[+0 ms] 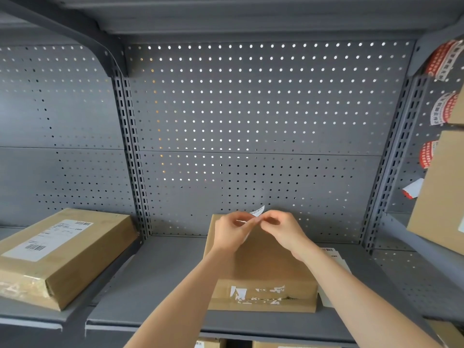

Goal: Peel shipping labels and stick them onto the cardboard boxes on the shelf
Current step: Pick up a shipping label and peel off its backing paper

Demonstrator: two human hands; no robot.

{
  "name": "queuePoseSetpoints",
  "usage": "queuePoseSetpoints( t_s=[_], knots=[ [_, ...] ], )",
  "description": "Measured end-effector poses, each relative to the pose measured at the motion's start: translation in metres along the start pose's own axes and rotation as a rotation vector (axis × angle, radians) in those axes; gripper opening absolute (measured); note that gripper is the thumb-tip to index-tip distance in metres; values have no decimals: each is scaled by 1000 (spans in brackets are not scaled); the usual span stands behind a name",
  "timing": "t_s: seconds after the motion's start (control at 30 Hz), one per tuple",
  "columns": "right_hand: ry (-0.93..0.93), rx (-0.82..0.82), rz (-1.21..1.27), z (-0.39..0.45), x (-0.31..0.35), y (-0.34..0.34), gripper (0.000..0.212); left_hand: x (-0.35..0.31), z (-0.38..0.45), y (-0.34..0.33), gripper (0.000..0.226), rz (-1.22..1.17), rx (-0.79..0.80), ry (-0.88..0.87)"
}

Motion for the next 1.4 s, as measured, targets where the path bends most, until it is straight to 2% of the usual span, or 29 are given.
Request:
queuePoseSetpoints(
  t_s=[0.23,0.67,0.83,0.9,0.97,1.03,1.2,1.4],
  knots=[
    [17,-5,-14,1,-1,1,9,7,4,0,11,35,-11,12],
    [-127,-91,91,3,-19,14,10,14,4,3,14,-144,-92,77],
    [-144,-65,225,4,-16,13,17,14,5,0,14,-165,-85,83],
    [-166,-32,273,6,-11,10,26,12,5,-2,15,-166,-78,76],
    [-171,26,260,8,-8,7,39,10,4,-4,15,-162,-56,65],
    [-147,55,204,8,-6,2,43,9,2,-5,16,-138,-37,51],
    [-95,-37,144,8,-5,0,12,11,3,-4,15,-141,-35,59],
    [-116,-90,126,10,-15,6,10,13,2,2,12,-146,-90,82]
  ],
)
Point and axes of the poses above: each hand's wrist, its own z-axis towards the middle knuckle, its own y-axis out of the back of the hand, x = y × z, the point moved 1 cm from there along z, towards the middle knuckle, and after that the axes turned 2 degrees about -z, right-handed, at the moved point
